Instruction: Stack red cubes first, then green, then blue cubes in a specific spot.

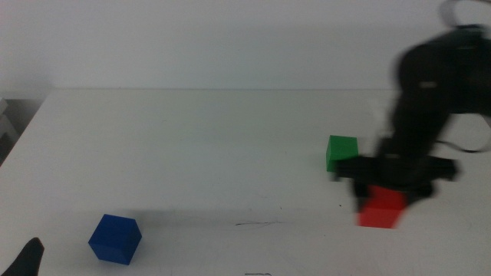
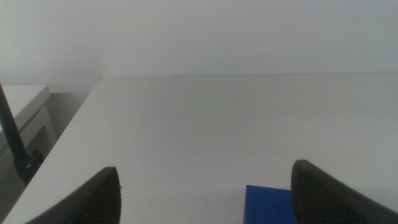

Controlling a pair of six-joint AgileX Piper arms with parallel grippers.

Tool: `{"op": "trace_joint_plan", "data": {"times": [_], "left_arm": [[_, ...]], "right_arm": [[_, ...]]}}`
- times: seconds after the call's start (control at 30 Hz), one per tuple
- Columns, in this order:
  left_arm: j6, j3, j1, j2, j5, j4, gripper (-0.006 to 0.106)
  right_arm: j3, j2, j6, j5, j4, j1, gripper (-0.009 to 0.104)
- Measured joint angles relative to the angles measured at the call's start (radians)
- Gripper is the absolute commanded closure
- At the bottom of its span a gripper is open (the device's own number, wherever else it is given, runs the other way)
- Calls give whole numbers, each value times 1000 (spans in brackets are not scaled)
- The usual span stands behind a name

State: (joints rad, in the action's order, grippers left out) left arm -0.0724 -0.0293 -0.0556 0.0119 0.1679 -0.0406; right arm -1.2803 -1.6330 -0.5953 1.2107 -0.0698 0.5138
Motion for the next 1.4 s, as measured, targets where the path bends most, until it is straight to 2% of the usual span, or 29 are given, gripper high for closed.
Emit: {"op": "trace_joint_plan", "data": {"times": [0.17, 0.33, 0.77, 1.4], "left_arm": [[0, 0, 0, 0, 0, 0, 7], [0, 0, 0, 0, 0, 0, 7], [0, 0, 0, 0, 0, 0, 7], [0, 0, 0, 0, 0, 0, 7]], "right_arm": [[-151, -157, -100, 0, 5, 134, 96], [-285, -298, -131, 0, 27, 204, 96], [-550, -516, -127, 3, 25, 212, 96], [-570, -577, -92, -5, 22, 212, 96]]}}
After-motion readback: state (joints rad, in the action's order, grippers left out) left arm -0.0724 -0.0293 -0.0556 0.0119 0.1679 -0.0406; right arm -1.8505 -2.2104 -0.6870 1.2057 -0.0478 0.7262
